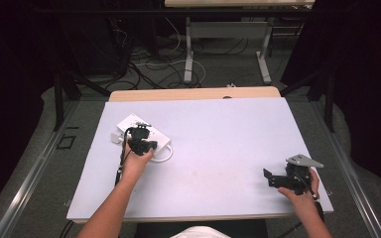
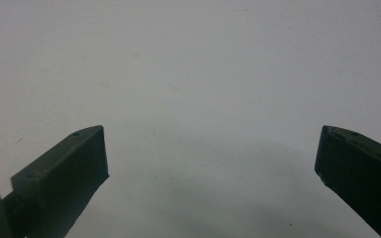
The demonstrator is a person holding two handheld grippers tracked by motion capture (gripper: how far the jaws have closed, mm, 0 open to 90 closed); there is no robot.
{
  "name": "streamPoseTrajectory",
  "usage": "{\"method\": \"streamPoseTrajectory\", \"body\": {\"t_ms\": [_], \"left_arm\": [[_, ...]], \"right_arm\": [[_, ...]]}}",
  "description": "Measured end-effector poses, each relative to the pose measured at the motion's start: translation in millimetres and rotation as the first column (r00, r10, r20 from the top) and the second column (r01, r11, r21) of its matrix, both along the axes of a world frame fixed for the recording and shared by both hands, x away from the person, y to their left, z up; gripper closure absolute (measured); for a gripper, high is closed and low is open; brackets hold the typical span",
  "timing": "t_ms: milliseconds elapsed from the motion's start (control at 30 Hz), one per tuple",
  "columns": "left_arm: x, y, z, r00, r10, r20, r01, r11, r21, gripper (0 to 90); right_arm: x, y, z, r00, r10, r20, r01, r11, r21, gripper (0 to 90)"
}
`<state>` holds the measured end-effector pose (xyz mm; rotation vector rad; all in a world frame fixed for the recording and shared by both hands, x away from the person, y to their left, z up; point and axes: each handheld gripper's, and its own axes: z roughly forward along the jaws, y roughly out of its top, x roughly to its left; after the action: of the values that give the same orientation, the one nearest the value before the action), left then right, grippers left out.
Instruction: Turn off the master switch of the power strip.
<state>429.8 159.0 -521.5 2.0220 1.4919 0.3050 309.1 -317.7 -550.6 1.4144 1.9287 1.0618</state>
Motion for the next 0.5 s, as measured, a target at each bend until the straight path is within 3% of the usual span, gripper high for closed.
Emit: {"method": "streamPoseTrajectory", "body": {"t_ms": [500], "left_arm": [[2.4, 1.3, 2.8, 1.0, 0.002, -0.007, -0.002, 1.0, 0.002, 90.0]], "right_arm": [[0.3, -0.1, -0.1, 1.0, 0.002, 0.002, -0.002, 1.0, 0.001, 0.0]]}}
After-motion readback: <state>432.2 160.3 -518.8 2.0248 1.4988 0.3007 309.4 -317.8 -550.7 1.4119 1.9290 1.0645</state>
